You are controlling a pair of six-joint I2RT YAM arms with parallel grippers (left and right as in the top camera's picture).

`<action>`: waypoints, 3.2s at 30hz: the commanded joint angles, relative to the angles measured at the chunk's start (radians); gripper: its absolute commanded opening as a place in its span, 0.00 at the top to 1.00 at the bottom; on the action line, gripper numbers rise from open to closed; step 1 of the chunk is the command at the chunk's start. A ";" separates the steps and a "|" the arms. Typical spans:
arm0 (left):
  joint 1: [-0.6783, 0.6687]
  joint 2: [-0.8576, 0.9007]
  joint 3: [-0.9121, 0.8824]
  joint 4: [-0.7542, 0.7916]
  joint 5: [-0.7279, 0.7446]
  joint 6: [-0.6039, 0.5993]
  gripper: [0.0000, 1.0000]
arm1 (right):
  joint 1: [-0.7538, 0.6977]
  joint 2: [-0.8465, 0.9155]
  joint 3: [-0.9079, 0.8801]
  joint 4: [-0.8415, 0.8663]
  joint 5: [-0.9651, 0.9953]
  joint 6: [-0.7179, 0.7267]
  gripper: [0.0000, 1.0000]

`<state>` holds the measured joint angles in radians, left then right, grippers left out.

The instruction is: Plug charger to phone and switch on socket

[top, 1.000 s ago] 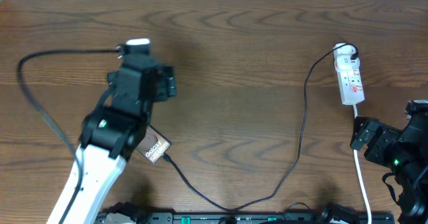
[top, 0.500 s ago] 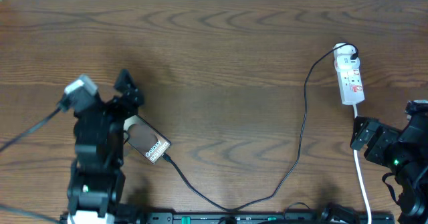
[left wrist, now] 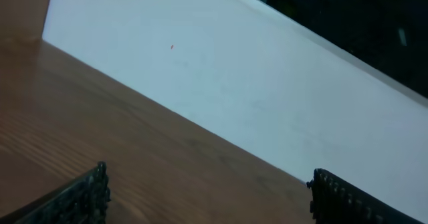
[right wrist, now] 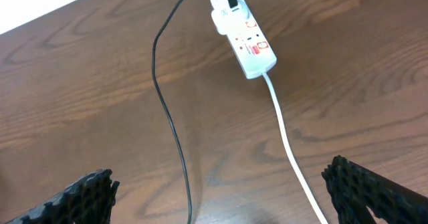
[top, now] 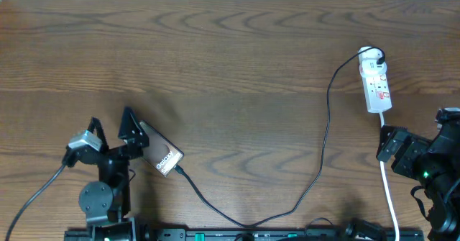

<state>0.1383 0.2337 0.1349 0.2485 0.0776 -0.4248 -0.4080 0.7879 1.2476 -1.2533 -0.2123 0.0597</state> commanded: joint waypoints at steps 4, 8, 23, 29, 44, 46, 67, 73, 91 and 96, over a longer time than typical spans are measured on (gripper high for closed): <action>0.053 -0.116 -0.087 -0.018 0.122 0.164 0.08 | 0.006 -0.004 -0.001 0.000 -0.003 -0.012 0.01; 0.069 -0.183 -0.130 -0.085 0.120 0.170 0.08 | 0.006 -0.004 -0.001 0.000 -0.003 -0.012 0.01; 0.090 -0.232 -0.131 -0.306 0.124 0.307 0.08 | 0.006 -0.004 -0.001 0.000 -0.003 -0.012 0.01; 0.090 -0.232 -0.130 -0.307 0.159 0.398 0.07 | 0.006 -0.004 -0.001 0.000 -0.003 -0.012 0.01; 0.087 -0.230 -0.130 -0.300 0.165 0.379 0.07 | 0.006 -0.004 -0.001 0.000 -0.003 -0.012 0.01; 0.087 -0.230 -0.130 -0.300 0.165 0.379 0.07 | 0.006 -0.004 -0.001 0.000 -0.003 -0.012 0.01; 0.087 -0.230 -0.130 -0.300 0.165 0.379 0.07 | 0.010 -0.004 -0.001 -0.001 -0.003 -0.012 0.01; 0.087 -0.230 -0.130 -0.300 0.165 0.379 0.07 | 0.010 -0.004 -0.001 -0.001 -0.003 -0.012 0.01; 0.087 -0.230 -0.130 -0.300 0.165 0.379 0.07 | 0.133 -0.155 -0.301 0.415 -0.059 0.000 0.01; 0.087 -0.230 -0.130 -0.300 0.165 0.379 0.07 | 0.174 -0.278 -0.598 0.760 -0.129 0.114 0.01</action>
<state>0.2226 0.0109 0.0135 -0.0063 0.2050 -0.0479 -0.2577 0.5629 0.7799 -0.5816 -0.2764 0.0963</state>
